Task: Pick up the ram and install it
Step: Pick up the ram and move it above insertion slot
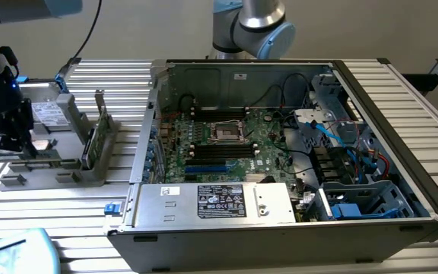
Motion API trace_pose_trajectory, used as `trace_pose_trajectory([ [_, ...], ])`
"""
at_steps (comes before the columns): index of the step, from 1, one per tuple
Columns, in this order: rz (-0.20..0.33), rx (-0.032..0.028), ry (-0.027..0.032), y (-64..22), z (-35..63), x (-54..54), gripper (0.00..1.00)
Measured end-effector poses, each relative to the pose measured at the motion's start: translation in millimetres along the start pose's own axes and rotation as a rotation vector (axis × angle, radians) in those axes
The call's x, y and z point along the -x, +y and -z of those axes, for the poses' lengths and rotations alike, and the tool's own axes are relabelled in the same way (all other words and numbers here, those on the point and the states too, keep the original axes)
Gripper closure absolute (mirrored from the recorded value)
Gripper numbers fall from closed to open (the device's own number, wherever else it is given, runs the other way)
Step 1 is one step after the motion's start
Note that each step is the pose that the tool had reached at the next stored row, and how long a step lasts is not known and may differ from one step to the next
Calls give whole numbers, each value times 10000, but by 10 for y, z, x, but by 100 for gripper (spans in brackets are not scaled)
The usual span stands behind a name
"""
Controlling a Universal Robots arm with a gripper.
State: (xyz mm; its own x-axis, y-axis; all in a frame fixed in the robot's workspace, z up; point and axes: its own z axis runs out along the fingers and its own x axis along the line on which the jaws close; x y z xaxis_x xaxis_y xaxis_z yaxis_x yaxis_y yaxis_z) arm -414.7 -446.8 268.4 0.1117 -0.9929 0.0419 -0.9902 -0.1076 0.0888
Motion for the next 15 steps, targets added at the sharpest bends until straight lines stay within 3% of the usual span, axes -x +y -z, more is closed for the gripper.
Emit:
trace_pose_trajectory([
  [15,-5,28,-3,-35,333,-21,86],
])
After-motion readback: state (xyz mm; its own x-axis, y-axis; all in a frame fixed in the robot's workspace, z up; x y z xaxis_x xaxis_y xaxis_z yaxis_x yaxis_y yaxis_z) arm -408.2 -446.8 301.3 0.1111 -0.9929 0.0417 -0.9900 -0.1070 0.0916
